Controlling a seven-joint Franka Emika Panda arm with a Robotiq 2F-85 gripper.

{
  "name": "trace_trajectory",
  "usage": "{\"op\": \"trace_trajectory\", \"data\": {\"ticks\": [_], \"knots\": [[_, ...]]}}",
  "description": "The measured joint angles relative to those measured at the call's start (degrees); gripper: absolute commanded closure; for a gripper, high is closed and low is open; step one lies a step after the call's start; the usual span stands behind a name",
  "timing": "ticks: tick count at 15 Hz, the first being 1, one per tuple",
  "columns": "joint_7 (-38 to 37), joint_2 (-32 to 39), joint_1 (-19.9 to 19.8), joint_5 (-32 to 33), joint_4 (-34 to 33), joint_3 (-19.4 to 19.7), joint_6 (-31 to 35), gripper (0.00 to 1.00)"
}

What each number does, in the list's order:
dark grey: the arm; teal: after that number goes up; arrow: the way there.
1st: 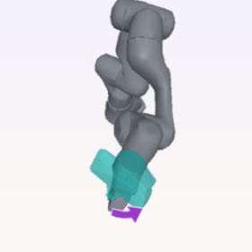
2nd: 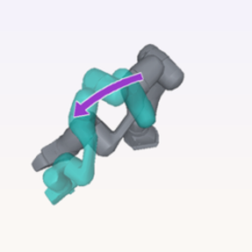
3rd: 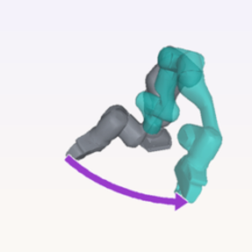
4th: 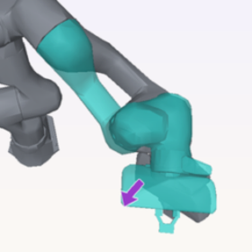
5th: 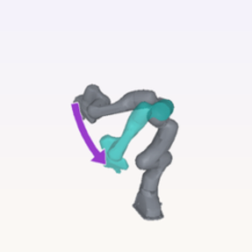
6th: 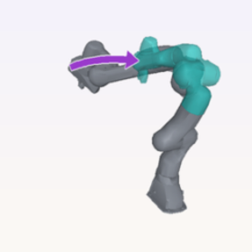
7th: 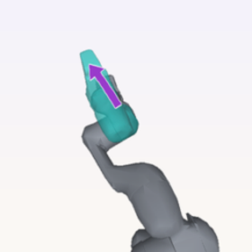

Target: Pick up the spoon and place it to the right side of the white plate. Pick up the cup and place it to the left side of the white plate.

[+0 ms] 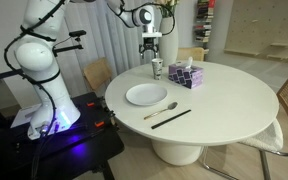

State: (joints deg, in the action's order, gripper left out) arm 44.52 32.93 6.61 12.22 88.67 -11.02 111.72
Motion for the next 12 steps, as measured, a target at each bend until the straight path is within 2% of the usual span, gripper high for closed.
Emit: {"op": "trace_trajectory", "data": {"ticks": [12], "knots": [[9.51,1.89,-2.62,-4.25,-1.84,0.25,-0.01,0.0]]}}
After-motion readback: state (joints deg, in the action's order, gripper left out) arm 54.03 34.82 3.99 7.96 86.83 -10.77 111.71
